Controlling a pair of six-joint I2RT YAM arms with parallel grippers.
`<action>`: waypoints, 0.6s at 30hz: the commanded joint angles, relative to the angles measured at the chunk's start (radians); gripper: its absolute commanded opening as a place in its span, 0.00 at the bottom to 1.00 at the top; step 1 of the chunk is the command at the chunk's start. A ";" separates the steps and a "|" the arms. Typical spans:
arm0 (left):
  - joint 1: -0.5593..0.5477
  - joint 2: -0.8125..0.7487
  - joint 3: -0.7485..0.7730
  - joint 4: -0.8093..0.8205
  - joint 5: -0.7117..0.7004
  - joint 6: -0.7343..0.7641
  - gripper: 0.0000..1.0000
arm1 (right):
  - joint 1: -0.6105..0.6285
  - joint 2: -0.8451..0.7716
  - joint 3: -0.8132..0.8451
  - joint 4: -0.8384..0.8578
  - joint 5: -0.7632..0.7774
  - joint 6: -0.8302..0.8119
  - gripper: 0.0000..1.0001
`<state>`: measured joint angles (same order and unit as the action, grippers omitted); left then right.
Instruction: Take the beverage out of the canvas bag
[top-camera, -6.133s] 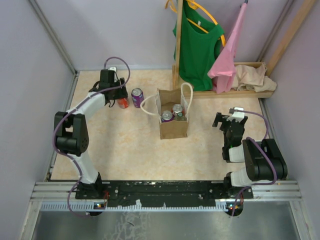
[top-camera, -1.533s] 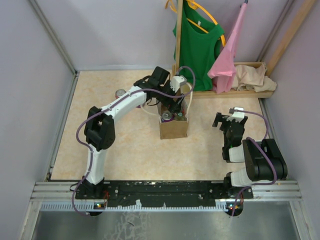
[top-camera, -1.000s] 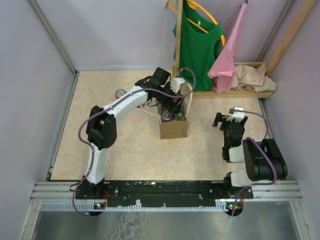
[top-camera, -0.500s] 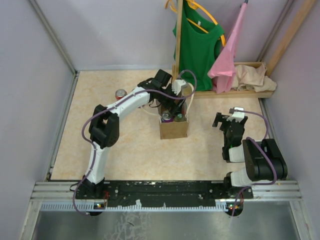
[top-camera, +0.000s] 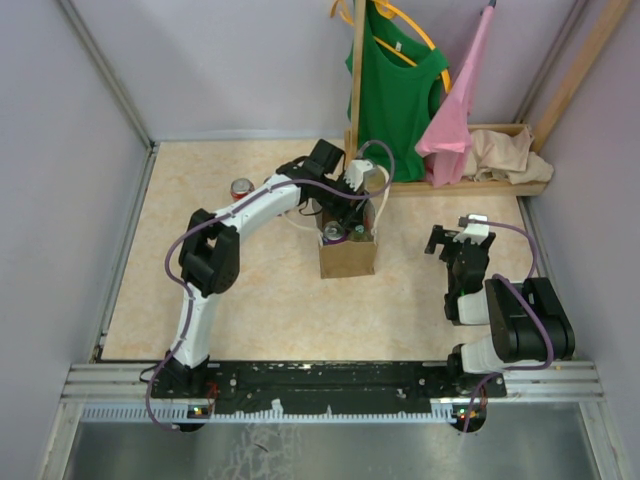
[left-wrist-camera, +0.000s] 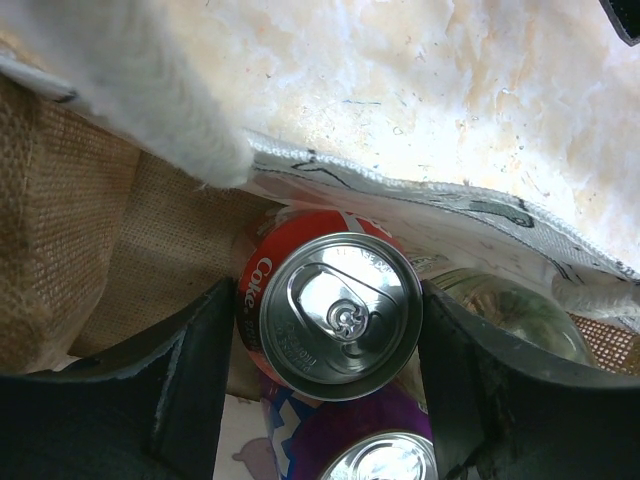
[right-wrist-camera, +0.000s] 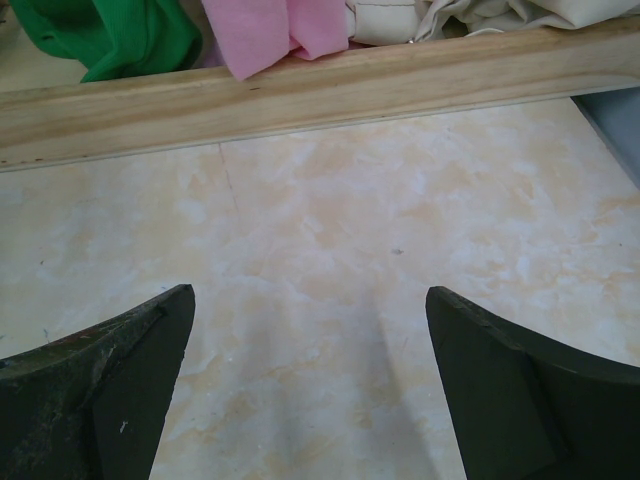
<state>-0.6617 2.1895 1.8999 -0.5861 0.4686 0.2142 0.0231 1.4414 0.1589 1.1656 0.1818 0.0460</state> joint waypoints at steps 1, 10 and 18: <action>-0.006 0.039 0.011 -0.031 -0.046 0.019 0.10 | -0.001 0.001 0.021 0.051 0.003 0.002 0.99; 0.002 -0.065 0.152 -0.049 -0.068 0.056 0.00 | -0.002 0.000 0.021 0.051 0.003 0.001 0.99; 0.045 -0.146 0.291 -0.066 -0.034 0.008 0.00 | -0.002 0.001 0.021 0.051 0.003 0.002 0.99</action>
<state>-0.6403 2.1689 2.1006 -0.6926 0.4046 0.2405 0.0231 1.4414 0.1589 1.1656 0.1818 0.0460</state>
